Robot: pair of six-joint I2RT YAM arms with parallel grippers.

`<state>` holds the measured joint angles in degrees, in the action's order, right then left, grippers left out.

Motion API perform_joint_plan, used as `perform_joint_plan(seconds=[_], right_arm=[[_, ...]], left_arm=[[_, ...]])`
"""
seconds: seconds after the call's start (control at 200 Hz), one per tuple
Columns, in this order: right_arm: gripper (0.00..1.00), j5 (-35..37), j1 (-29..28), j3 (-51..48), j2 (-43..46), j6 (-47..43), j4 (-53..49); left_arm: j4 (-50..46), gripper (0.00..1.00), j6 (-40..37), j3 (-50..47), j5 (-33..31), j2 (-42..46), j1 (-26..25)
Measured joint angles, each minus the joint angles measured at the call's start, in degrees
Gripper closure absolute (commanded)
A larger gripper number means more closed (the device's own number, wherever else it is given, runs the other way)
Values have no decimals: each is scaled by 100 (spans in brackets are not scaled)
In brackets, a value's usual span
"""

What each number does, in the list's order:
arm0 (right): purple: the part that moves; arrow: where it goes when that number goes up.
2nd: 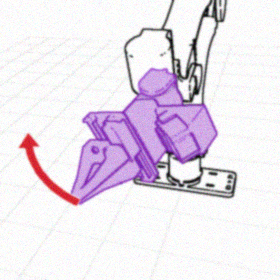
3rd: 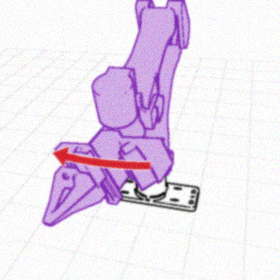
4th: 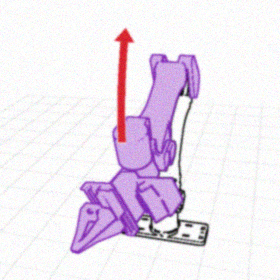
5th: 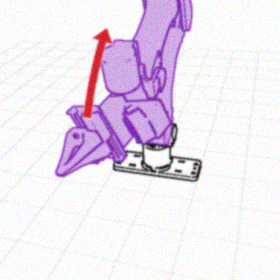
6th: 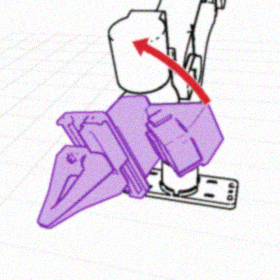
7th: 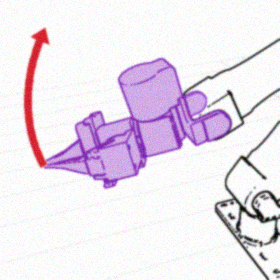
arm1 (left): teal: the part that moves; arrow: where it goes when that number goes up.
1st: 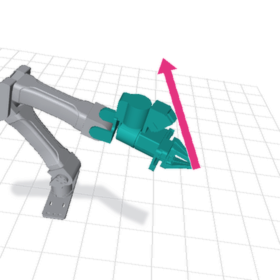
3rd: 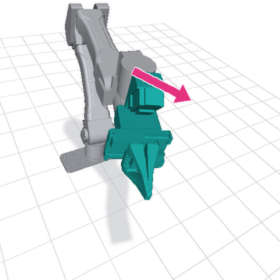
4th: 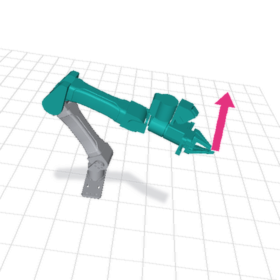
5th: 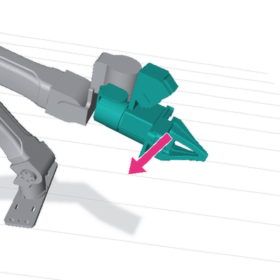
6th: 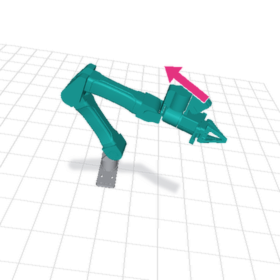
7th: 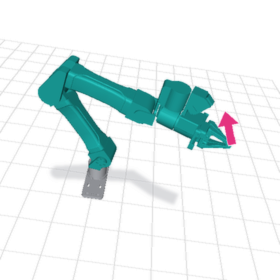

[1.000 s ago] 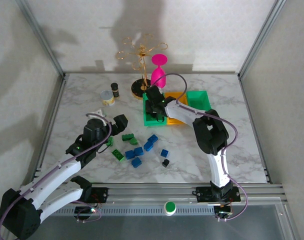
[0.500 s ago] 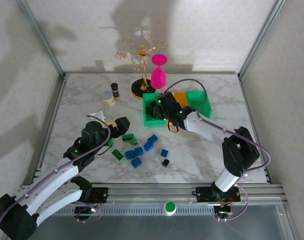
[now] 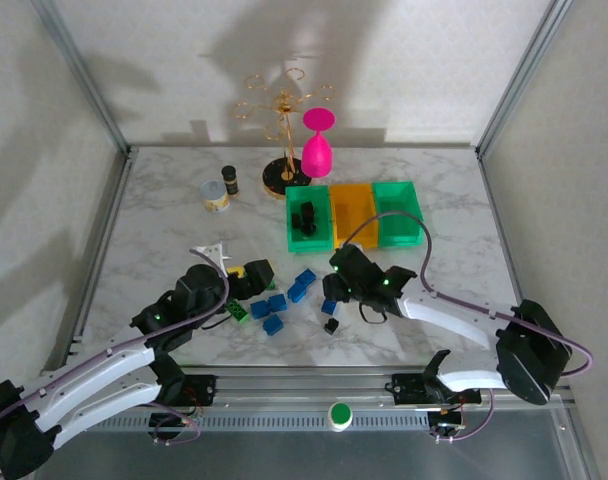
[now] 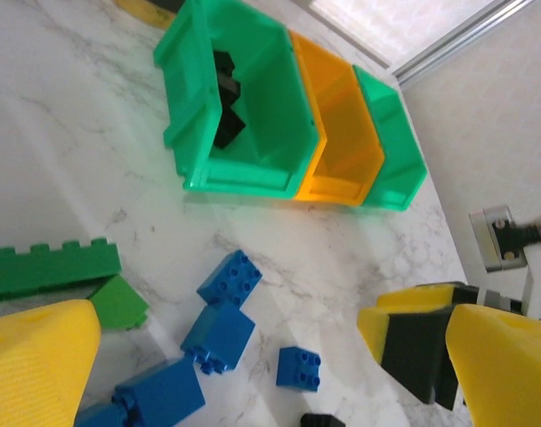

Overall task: Sort the legos into containers by color
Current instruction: Pick up the lego from the bottom-center of the table.

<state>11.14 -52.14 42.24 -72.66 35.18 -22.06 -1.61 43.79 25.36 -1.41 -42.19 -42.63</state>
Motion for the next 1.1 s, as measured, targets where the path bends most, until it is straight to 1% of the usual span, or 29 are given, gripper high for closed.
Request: perform_joint_plan(seconds=[0.19, 0.34, 0.491, 0.646, 0.896, 1.096], right_arm=[[41, -138, -450, -422, 122, 297, -140], [37, -195, -879, -505, 120, 634, -223], [37, -179, -1147, -507, -74, 918, -214], [39, -149, -1261, -507, -520, 1045, -214], [43, 201, -1259, -422, -905, 1073, -275], [48, 387, -1054, -339, -935, 1049, -302]], left_arm=[[-136, 0, 170, -164, -131, 142, -48], [-186, 0, 208, -184, -168, 208, -52], [-216, 0, 221, -214, -243, 273, -57], [-254, 1, 238, -225, -273, 326, -57], [-275, 0, 236, -278, -293, 352, -57], [-295, 0, 234, -278, -293, 337, -57]])
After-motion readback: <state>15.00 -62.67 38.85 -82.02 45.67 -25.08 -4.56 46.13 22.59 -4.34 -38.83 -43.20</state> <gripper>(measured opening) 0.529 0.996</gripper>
